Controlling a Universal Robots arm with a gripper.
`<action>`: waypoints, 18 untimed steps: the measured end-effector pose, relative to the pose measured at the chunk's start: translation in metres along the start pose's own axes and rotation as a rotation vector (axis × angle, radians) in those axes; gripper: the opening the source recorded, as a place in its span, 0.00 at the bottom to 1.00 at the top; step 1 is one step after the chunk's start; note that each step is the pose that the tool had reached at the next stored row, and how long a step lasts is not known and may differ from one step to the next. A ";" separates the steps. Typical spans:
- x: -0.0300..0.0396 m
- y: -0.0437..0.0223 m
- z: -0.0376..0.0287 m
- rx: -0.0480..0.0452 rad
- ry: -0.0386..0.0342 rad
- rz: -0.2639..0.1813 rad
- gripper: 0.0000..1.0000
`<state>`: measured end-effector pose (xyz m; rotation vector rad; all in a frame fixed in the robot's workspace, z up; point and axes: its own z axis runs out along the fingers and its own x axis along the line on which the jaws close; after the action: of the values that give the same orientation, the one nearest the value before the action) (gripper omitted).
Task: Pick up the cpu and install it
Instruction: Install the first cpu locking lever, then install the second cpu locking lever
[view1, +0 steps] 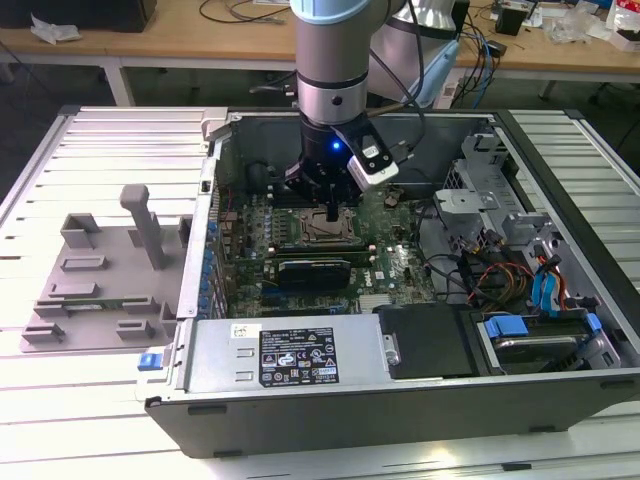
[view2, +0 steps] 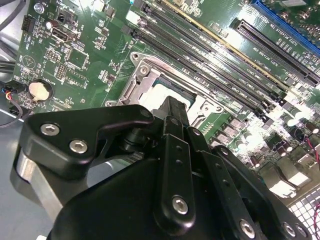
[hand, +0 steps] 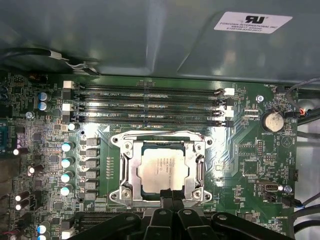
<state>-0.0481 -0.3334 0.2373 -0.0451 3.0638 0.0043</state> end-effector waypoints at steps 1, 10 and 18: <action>0.0000 0.0000 0.0000 0.0000 0.0001 0.000 0.11; 0.0000 -0.0001 0.0000 0.0001 0.0008 0.000 0.11; -0.0004 -0.0105 -0.0088 0.0002 0.0008 0.000 0.11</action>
<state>-0.0481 -0.3439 0.2461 -0.0444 3.0646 0.0041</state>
